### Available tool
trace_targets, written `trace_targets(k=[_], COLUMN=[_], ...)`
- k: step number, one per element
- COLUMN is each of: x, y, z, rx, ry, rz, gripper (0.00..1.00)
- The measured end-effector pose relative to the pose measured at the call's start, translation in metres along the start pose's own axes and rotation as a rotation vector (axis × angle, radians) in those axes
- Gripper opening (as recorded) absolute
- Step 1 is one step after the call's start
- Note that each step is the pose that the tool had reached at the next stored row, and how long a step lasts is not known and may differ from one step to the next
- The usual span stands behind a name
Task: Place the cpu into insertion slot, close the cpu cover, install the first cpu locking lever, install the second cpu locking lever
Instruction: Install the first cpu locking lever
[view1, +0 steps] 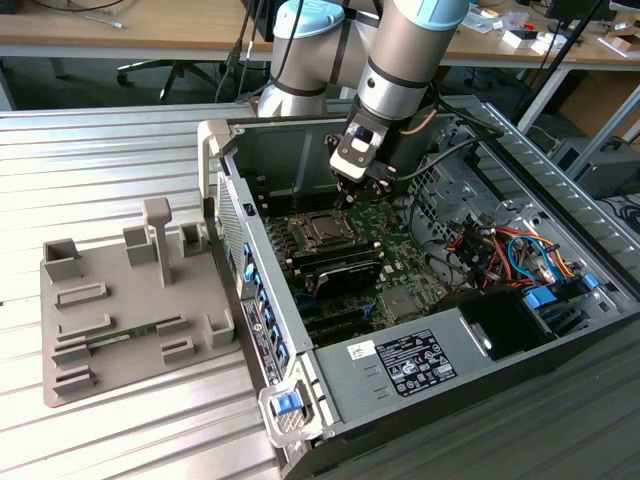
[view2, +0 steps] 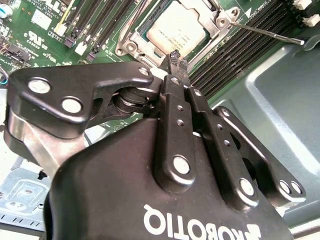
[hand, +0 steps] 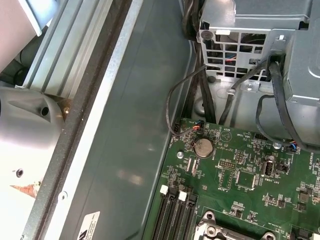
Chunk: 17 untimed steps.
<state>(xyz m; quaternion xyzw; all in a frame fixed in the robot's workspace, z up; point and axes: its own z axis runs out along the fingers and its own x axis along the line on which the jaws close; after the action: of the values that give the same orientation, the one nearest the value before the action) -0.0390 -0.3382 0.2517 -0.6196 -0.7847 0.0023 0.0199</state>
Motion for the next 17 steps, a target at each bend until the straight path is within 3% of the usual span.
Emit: trace_targets(k=[17], x=[0.0], y=[0.0], z=[0.0], rx=[0.0008], ry=[-0.0009], rz=[-0.032], gripper=[0.1])
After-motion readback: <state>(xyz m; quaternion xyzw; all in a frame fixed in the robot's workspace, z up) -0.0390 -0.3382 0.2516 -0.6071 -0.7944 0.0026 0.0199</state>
